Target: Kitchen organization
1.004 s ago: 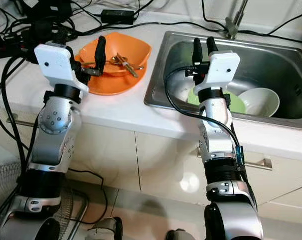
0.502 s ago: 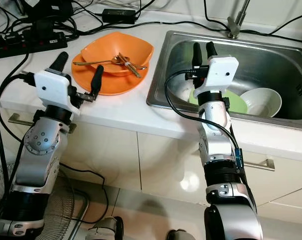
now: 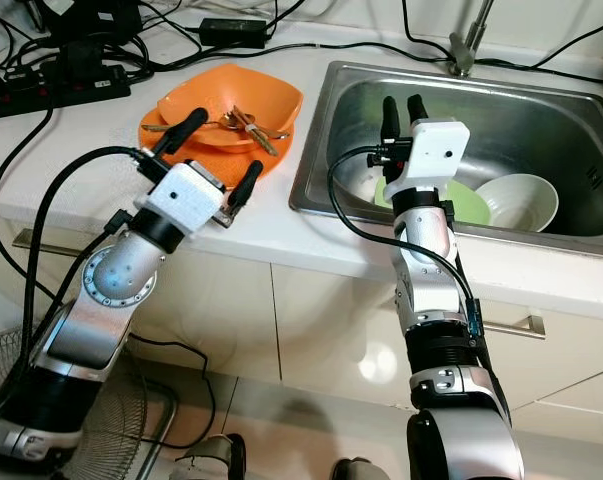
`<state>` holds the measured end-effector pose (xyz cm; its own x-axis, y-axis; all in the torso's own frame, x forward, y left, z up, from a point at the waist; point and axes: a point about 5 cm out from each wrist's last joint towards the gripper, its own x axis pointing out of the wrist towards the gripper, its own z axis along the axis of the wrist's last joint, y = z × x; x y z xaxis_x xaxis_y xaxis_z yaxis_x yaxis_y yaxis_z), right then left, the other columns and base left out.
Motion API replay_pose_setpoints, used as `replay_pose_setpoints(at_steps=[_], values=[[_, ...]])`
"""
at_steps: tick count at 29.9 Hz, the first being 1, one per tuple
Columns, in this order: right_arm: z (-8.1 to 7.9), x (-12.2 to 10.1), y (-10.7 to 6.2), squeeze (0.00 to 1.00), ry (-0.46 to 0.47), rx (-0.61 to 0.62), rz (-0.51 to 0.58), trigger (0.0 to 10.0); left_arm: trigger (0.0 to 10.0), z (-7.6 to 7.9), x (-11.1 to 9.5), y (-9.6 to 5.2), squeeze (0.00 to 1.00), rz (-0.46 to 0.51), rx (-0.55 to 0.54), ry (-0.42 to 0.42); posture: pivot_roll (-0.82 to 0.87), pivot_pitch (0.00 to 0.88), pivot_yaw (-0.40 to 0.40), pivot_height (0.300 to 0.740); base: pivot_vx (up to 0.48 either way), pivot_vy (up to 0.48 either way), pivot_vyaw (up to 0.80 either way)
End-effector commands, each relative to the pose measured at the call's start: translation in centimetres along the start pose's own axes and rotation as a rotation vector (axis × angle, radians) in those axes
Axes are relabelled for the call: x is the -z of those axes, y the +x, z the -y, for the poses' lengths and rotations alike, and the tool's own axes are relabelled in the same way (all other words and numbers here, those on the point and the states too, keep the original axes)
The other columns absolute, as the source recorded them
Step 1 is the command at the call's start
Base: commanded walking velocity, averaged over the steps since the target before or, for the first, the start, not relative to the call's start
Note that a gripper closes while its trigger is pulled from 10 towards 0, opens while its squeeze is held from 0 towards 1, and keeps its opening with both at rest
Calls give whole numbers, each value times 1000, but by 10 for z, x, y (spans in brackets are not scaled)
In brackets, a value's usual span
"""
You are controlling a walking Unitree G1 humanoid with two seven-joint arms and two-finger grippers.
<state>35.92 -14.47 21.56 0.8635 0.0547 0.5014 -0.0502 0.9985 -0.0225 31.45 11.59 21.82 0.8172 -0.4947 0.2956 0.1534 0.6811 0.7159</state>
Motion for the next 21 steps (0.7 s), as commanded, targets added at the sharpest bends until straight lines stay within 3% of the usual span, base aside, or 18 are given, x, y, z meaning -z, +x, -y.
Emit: replay_pose_setpoints(at_steps=[1, 5, 14, 15, 17, 18, 20, 21], values=[[2, 2, -2, 0, -2, 9, -3, 10000, 10000, 2, -4, 6, 0, 19, 25, 41, 144, 111, -6, 740, 0, 0, 0], [2, 2, -2, 0, 1, 12, 0, 10000, 10000, 5, 2, 16, 0, -13, 40, 116, 141, 107, -2, 740, 0, 0, 0], [3, 1, -2, 0, -1, 15, 6, 10000, 10000, 13, 3, 30, 0, -10, 77, 198, 132, 108, 3, 740, 0, 0, 0], [3, 1, -1, 0, -2, 14, 7, 10000, 9608, 16, 2, 34, 0, -5, 87, 214, 130, 104, 5, 740, 0, 0, 0], [2, 1, -1, 0, -2, 13, 7, 10000, 10000, 18, 1, 36, 0, 3, 94, 220, 129, 100, 5, 740, 0, 0, 0], [2, 1, -1, 0, -1, 12, 7, 10000, 9569, 19, 0, 38, 0, 9, 100, 227, 128, 99, 6, 740, 0, 0, 0], [1, 1, -1, 0, 0, 10, 7, 10000, 7686, 21, 0, 40, 0, 15, 107, 243, 128, 99, 6, 740, 0, 0, 0], [0, 1, -1, 0, 1, 9, 8, 10000, 7686, 22, 0, 41, 0, 13, 108, 248, 127, 95, 7, 740, 0, 0, 0]])
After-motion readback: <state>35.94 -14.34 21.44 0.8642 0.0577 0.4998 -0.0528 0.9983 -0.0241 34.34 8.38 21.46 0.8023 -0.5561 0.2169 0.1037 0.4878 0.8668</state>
